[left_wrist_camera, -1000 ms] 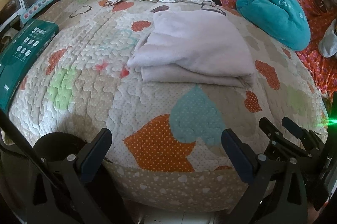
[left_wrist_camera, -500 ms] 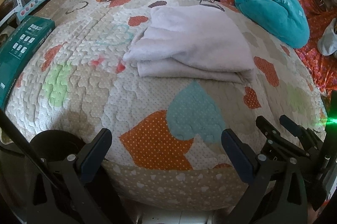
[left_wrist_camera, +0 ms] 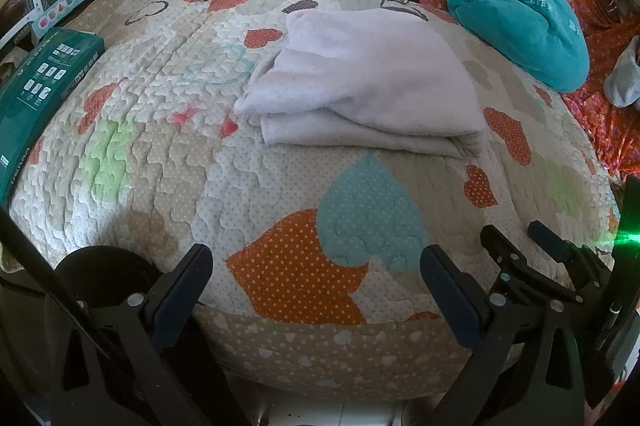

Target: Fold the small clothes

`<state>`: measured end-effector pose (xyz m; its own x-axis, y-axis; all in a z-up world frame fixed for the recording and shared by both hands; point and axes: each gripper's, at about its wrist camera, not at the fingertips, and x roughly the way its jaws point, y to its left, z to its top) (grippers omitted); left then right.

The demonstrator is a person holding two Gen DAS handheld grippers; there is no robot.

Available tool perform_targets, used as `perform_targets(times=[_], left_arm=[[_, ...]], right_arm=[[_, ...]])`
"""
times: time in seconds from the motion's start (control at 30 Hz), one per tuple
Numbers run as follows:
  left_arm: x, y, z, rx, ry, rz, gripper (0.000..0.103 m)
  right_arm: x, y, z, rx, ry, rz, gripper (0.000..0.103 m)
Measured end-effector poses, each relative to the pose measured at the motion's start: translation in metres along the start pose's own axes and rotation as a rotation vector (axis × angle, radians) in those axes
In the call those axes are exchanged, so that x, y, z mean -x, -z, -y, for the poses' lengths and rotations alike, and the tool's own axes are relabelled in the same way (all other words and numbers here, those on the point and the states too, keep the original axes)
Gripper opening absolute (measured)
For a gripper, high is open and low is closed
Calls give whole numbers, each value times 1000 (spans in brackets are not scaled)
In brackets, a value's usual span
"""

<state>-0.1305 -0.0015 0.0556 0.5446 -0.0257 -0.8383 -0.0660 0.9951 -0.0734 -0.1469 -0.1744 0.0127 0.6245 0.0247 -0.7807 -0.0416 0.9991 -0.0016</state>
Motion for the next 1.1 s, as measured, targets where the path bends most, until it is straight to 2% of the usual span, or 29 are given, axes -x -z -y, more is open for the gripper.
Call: perform_targets(times=[1.1], left_arm=[[-17,5,-3,15,24,-62,103]], right_arm=[[-2,1,-9,40,21,-1,76]])
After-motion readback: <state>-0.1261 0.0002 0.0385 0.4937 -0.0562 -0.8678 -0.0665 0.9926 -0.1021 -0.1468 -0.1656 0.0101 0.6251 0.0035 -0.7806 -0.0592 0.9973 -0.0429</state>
